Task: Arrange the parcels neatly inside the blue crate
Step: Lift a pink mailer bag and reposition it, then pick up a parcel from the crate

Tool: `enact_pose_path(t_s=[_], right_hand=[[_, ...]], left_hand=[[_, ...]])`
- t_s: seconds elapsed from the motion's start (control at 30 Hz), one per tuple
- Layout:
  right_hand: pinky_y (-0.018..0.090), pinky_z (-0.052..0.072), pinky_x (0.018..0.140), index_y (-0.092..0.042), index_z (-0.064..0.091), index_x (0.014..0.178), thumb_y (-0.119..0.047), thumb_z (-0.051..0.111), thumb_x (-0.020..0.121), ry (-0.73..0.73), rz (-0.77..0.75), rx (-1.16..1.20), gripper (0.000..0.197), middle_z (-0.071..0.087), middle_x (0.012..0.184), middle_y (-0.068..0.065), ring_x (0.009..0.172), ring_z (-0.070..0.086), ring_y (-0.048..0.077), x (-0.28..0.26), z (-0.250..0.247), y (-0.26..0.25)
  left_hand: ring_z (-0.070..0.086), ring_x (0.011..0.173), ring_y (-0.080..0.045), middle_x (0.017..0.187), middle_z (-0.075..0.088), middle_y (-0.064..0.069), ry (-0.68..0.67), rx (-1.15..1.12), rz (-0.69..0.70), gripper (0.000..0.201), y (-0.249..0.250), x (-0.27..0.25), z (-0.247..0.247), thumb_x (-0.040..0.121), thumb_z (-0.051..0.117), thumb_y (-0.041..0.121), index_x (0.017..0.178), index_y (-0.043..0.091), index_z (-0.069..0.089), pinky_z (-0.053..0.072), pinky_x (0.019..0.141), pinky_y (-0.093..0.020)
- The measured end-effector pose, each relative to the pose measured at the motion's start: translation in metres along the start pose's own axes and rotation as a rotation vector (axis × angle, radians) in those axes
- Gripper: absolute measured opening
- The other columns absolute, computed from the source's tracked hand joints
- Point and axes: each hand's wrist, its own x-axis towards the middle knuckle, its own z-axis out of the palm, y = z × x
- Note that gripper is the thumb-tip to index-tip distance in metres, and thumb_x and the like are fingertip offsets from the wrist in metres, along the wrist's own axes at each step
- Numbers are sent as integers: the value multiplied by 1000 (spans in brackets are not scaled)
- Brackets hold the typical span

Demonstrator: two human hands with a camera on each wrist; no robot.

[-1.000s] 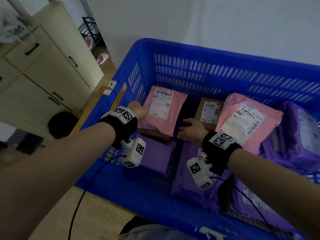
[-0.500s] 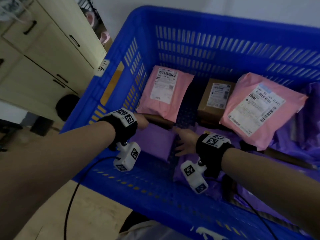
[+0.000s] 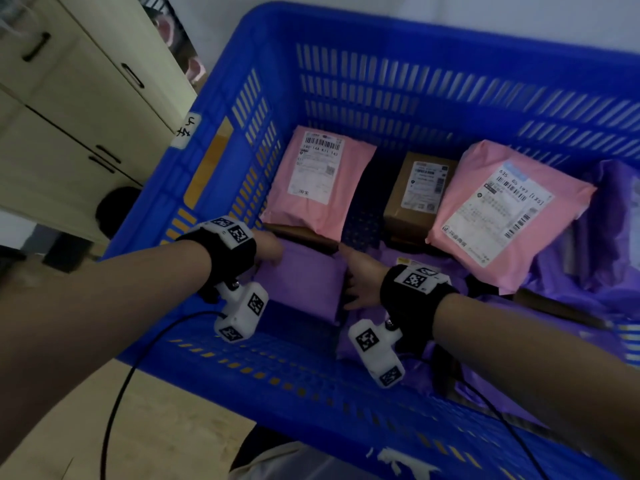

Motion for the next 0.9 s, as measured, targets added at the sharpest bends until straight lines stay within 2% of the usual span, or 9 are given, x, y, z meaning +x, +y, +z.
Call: enact_pose_path(t_s=[0.13,0.2,0.27,0.37,0.43,0.57,0.7,0.8,0.9], right_hand=[[45,26,112,-12,25,148,-64,33,89,-51,1,-23,79,29,153,11,140,30,30,-22,-9,-4],[43,29,110,-8,30,146,-60,32,92,-74,-1,-17,75,34,149,12,136,35,29,-33,-15,-6],[41,33,106,-4,36,141,-54,33,95,-71,-20,2,68,46,135,14,123,46,29,-46,-22,-6],[41,37,100,1,39,139,-48,35,97,-56,-43,18,65,55,116,18,97,55,29,-61,-33,-2],[41,37,102,4,37,139,-47,34,98,-48,-65,2,66,51,129,23,107,54,32,-74,-39,-1],[39,46,87,8,37,137,-44,34,99,-22,-149,-7,65,55,114,21,91,57,30,-99,-48,-6],[34,48,73,7,43,131,-40,39,98,39,-261,8,57,57,94,18,82,57,26,-122,-51,-20],[32,50,69,-2,56,93,-35,41,97,93,-389,17,37,52,83,14,74,54,23,-148,-51,-36],[26,53,54,-7,51,74,-25,39,97,158,-558,133,32,50,75,12,68,52,22,-173,-60,-60]], left_hand=[[50,88,-21,102,56,-14,-37,-48,23,38,-8,5,3,92,50,8,127,-7,53,44,55,-18],[56,90,-29,105,59,-23,-84,-139,8,43,-7,-2,1,89,50,6,128,-11,48,52,74,-31],[57,89,-35,123,55,-36,-126,-206,-2,47,-8,-9,-5,87,49,8,129,-11,43,48,82,-45],[58,91,-37,114,59,-35,-178,-241,35,38,-5,-24,-12,86,46,10,121,-7,48,47,73,-40],[62,91,-40,94,61,-28,-157,-252,74,30,-4,-36,-19,89,43,9,115,-4,52,46,66,-33],[57,66,-28,76,56,-17,-72,-257,153,22,3,-57,-35,89,44,13,105,0,51,51,63,-32],[63,89,-39,113,55,-33,84,-315,256,55,16,-76,-50,75,55,19,126,1,43,51,74,-49],[51,63,-29,82,49,-21,243,-455,391,33,29,-95,-67,77,53,10,107,-1,44,46,64,-31],[40,60,-21,80,41,-11,401,-643,491,29,42,-105,-91,82,50,2,110,2,45,34,55,-23]])
